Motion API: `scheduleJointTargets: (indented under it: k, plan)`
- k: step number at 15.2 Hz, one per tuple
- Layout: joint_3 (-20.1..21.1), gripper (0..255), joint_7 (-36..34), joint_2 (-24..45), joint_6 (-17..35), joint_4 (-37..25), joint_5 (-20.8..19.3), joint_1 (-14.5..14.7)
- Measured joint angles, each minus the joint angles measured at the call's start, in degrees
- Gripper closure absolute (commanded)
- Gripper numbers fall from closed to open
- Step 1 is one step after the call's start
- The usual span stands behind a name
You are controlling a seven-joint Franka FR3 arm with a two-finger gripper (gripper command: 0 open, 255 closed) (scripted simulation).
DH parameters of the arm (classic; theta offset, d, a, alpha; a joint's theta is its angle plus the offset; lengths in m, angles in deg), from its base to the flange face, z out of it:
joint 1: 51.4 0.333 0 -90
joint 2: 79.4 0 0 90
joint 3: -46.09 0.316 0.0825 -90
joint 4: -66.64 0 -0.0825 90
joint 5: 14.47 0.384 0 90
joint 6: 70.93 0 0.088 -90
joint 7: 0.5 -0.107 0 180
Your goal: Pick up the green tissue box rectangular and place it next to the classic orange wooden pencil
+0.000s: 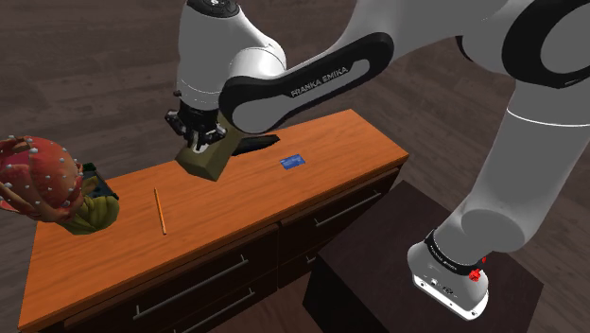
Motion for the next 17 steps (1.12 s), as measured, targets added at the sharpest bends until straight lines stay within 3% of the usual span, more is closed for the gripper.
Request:
scheduleJointTargets:
  k: [17]
  plan:
    - [-3.9,255,-6.4,5.2,8.9,5.0,-7.8,2.8]
